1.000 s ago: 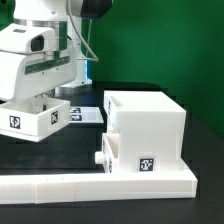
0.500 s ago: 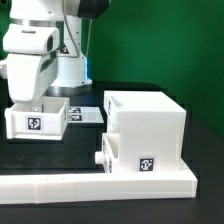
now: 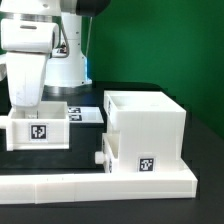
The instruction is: Assemble drawer
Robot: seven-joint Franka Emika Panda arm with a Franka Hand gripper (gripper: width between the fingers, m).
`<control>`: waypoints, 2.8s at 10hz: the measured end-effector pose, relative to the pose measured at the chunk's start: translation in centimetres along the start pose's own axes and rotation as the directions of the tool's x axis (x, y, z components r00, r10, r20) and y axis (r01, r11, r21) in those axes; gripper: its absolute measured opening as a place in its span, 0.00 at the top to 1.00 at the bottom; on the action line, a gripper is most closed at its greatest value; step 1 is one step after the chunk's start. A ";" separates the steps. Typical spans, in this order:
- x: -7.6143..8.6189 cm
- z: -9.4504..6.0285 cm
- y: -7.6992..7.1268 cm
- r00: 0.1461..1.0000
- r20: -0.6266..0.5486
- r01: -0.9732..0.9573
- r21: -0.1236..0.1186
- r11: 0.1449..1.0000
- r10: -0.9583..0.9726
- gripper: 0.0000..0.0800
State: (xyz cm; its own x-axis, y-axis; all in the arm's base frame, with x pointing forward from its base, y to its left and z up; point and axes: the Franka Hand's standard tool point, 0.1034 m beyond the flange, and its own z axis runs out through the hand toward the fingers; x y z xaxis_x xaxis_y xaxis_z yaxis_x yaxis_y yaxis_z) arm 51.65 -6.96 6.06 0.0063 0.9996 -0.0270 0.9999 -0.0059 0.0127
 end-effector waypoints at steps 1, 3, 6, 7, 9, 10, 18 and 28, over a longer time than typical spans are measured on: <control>-0.1 0.0 0.0 1.000 0.000 -0.003 0.001 1.000 0.003 0.95; -0.1 0.1 -0.1 1.000 0.000 -0.003 0.002 1.000 0.003 0.95; 0.9 0.2 1.4 1.000 -0.007 0.017 -0.007 1.000 -0.017 0.95; 1.5 0.1 2.3 1.000 -0.009 0.025 -0.008 1.000 -0.025 0.95; 2.8 0.1 3.4 1.000 -0.017 0.008 -0.013 1.000 -0.008 0.95; 3.3 0.3 3.4 1.000 -0.020 -0.024 -0.010 1.000 0.024 0.95; 4.4 0.5 3.2 1.000 -0.016 -0.006 -0.014 1.000 0.006 0.95; 6.1 1.0 2.5 1.000 -0.015 -0.023 0.001 1.000 0.023 0.95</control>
Offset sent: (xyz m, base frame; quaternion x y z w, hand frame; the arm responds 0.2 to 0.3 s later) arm 0.0000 0.0000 0.0000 0.0000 0.0000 0.0000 1.0000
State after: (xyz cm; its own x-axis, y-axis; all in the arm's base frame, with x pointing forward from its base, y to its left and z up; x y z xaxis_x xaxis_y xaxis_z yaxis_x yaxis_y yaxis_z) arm 54.15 -0.93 4.92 0.0290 0.9995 -0.0114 0.9995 -0.0288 0.0125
